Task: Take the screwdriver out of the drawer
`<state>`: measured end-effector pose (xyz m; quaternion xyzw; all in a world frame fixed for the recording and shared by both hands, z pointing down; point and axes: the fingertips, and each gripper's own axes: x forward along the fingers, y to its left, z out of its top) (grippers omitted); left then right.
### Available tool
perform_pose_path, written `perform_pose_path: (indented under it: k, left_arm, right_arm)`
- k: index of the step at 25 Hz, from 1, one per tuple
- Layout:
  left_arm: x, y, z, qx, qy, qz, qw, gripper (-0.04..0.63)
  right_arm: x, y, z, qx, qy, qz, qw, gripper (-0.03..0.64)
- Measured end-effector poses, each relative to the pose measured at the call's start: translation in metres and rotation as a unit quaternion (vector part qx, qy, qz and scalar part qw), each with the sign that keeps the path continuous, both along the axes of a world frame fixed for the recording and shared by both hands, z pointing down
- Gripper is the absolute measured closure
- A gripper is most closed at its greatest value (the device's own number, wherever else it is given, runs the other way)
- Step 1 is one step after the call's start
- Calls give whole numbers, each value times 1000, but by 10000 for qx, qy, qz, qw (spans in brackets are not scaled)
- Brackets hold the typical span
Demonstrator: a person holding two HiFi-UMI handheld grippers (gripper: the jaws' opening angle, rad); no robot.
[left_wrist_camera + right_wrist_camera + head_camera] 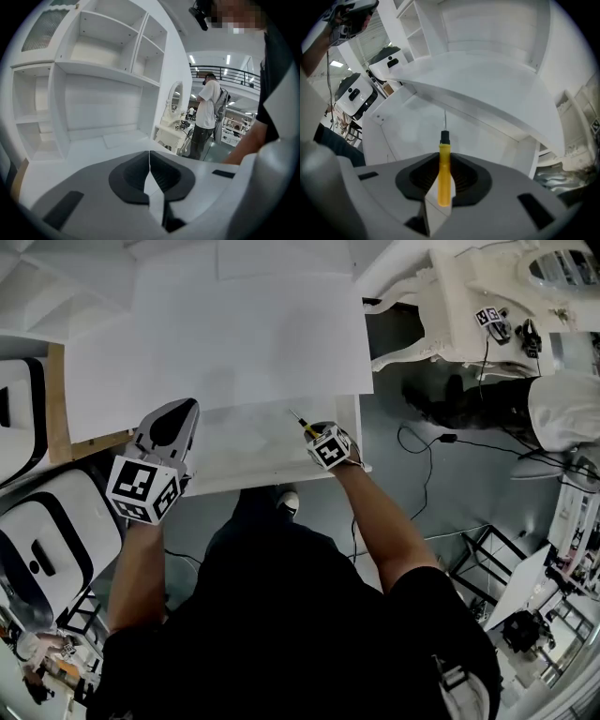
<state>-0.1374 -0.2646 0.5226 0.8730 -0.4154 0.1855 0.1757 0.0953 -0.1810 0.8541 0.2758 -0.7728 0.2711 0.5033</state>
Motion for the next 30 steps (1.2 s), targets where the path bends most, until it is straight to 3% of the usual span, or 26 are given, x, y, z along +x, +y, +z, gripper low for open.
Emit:
perform_pose_path:
  k: [17, 30]
  left_arm:
    - [18, 56, -67, 625, -133, 128, 9979, 575]
    - [36, 84, -98, 918, -147, 202, 9955, 575]
  right_arm:
    - [26, 8, -125, 845, -634, 775, 9914, 532]
    - [64, 11, -208, 1606, -1091, 1354, 9716, 532]
